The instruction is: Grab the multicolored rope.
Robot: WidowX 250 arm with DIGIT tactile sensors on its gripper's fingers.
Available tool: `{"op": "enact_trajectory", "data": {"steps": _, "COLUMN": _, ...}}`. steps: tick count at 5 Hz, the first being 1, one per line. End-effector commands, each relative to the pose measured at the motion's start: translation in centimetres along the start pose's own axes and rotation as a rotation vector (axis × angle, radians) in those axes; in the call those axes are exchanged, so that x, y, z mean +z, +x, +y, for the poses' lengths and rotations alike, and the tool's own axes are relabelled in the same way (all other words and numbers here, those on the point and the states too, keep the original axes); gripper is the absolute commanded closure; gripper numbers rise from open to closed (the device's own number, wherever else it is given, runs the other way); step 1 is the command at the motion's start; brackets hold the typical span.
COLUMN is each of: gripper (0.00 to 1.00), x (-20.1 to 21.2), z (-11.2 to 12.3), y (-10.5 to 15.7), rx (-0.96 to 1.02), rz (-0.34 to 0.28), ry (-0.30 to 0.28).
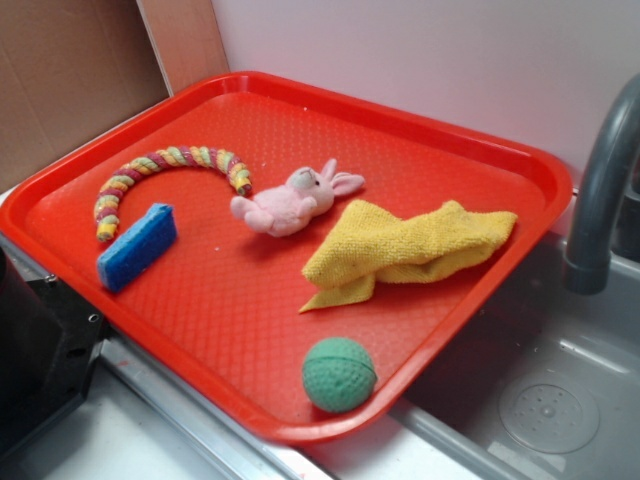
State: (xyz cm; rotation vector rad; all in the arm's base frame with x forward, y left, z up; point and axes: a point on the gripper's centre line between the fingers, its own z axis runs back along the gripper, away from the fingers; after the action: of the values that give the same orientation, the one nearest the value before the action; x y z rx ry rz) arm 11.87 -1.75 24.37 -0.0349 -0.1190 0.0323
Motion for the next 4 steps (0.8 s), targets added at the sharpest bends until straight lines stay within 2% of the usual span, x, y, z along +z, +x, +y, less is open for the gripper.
{"op": "enact_trajectory", "data": {"steps": 1, "gripper": 0.00, "x": 0.0, "z": 0.0, "y": 0.0, "rx": 0.000, "rz": 0.000, "ry": 0.000}}
{"op": "enact_trajectory", "data": {"steps": 2, "gripper": 0.00, "x": -4.8, "z": 4.9, "y": 1.7, "rx": 0.224, "rz": 0.119, "ry": 0.021}}
{"op": "enact_trajectory", "data": {"steps": 3, "gripper": 0.00, "x": -8.4, "z": 6.1, "y": 2.2, "rx": 0.375, "rz": 0.147, "ry": 0.037}}
{"op": "enact_trajectory", "data": {"steps": 4, "gripper": 0.00, "x": -10.6, "z": 6.9, "y": 3.4, "rx": 0.622, "rz": 0.025, "ry": 0.090}}
